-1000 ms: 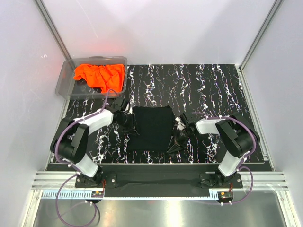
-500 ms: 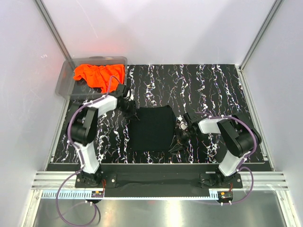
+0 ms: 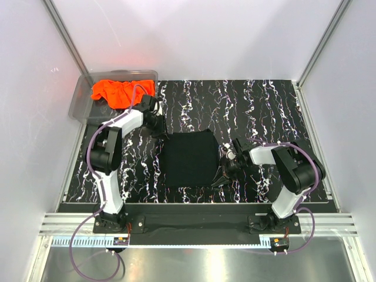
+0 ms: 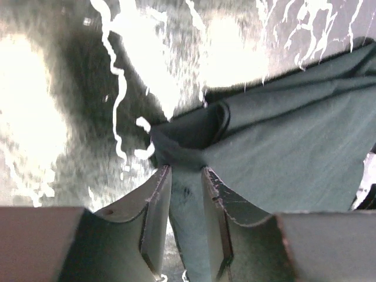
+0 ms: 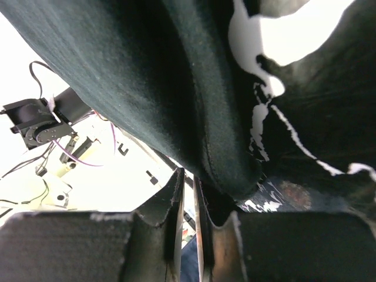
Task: Fold and stack the t-shirts
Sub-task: Fold the tshirt
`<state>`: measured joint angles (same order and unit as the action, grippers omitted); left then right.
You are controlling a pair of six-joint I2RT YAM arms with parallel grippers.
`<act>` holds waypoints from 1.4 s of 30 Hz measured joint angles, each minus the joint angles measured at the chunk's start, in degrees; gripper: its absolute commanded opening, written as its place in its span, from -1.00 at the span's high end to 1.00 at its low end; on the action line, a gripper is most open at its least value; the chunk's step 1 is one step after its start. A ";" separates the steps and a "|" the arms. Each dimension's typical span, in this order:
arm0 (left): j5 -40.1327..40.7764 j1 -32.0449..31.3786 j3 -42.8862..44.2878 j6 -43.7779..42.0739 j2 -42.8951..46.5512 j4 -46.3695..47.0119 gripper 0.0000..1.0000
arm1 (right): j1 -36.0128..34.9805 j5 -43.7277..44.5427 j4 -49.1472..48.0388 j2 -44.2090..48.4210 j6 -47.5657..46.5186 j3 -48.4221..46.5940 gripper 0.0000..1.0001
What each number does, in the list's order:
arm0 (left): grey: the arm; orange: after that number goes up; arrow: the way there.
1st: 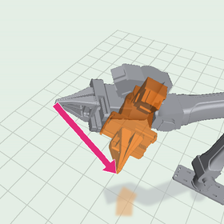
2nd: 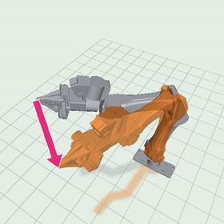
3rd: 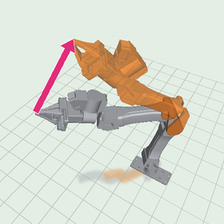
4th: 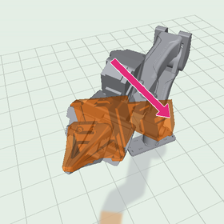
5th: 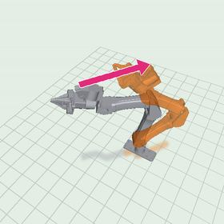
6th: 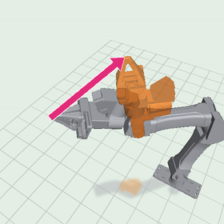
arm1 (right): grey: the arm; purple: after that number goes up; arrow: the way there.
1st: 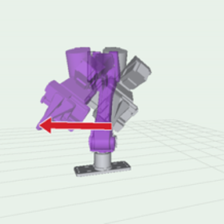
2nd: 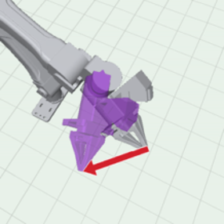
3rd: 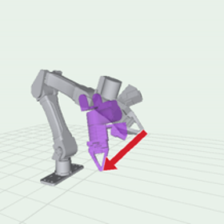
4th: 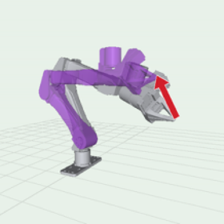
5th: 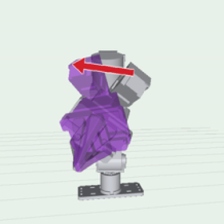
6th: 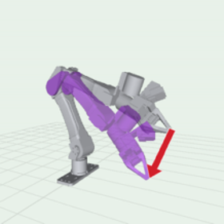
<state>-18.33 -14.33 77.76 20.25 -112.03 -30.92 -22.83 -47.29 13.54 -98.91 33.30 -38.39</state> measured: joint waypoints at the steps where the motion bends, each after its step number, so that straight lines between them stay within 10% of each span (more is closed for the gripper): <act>1: -0.02 0.04 1.05 -0.42 -1.20 -0.22 0.39 | 0.17 -0.20 0.02 -0.07 -0.07 -0.09 0.65; 10: -0.04 0.83 2.67 -1.38 -4.59 0.55 0.37 | 5.09 2.08 5.38 -1.36 -0.26 -3.85 0.60; 18: 0.24 0.87 -14.49 1.14 7.48 6.12 0.33 | 13.75 10.49 18.21 -7.04 -1.09 -17.22 0.48; 26: -0.79 -5.11 -31.04 7.54 29.22 1.31 0.00 | 17.16 26.16 28.22 -6.14 -7.76 -31.58 -0.15; 33: -3.91 -6.51 -30.29 12.09 52.72 -2.03 -0.04 | 17.16 24.96 28.55 3.69 -10.56 -27.76 -0.52; 42: -7.61 -6.54 -30.32 16.83 65.53 -7.37 -0.04 | 17.14 16.20 14.93 5.11 -4.24 -13.66 -0.50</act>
<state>-25.93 -20.86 47.44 37.08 -46.50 -38.28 -5.69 -31.09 28.47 -93.80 29.06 -52.05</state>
